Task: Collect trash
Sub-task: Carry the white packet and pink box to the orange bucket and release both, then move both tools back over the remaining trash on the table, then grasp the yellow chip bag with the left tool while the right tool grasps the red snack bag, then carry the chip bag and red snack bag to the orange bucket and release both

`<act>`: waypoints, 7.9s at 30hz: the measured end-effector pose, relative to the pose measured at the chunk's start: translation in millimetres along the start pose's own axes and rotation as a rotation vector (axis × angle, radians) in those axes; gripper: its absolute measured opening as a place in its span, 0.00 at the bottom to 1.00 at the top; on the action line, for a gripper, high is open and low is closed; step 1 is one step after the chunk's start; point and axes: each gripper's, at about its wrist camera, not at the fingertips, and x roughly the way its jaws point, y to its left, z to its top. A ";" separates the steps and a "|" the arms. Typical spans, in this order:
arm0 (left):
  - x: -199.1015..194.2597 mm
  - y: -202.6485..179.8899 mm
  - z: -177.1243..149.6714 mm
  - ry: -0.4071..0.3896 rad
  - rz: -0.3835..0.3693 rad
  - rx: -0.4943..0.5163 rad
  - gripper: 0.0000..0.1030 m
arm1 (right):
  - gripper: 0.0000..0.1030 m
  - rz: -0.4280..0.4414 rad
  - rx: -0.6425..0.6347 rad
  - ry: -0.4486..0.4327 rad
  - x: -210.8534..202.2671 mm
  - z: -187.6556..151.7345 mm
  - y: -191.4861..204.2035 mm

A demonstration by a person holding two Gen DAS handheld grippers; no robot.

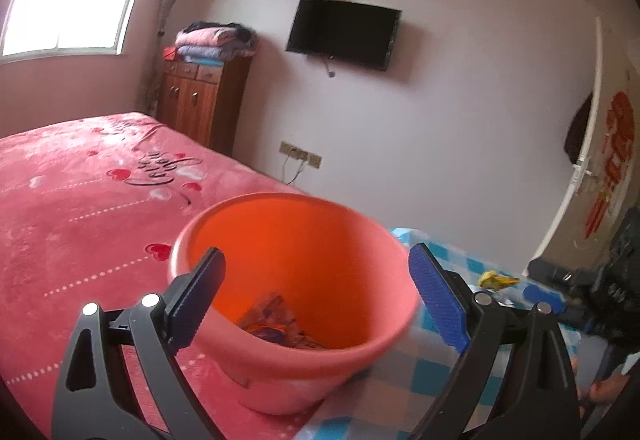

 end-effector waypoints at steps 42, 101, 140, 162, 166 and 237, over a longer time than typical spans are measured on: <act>53.3 -229.4 -51.0 0.374 -0.188 0.231 0.91 | 0.95 -0.299 0.051 -0.194 -144.1 -64.8 -178.5; 217.1 -366.5 -148.2 0.861 -0.497 0.614 0.49 | 0.92 -0.296 0.289 -0.055 -129.8 -54.9 -272.2; 230.1 -347.4 -111.9 0.671 -0.345 0.480 0.27 | 0.32 -0.408 0.153 -0.005 -105.9 -47.1 -259.9; 103.8 -272.6 -57.6 0.523 -0.507 0.271 0.27 | 0.32 -0.313 0.194 -0.146 -140.9 -58.3 -246.1; 90.4 -248.9 -59.5 0.521 -0.496 0.241 0.27 | 0.32 -0.301 0.190 -0.159 -145.1 -57.4 -235.0; 22.7 13.3 27.5 0.083 -0.006 -0.049 0.87 | 0.95 -0.015 -0.148 -0.103 -6.1 36.9 38.9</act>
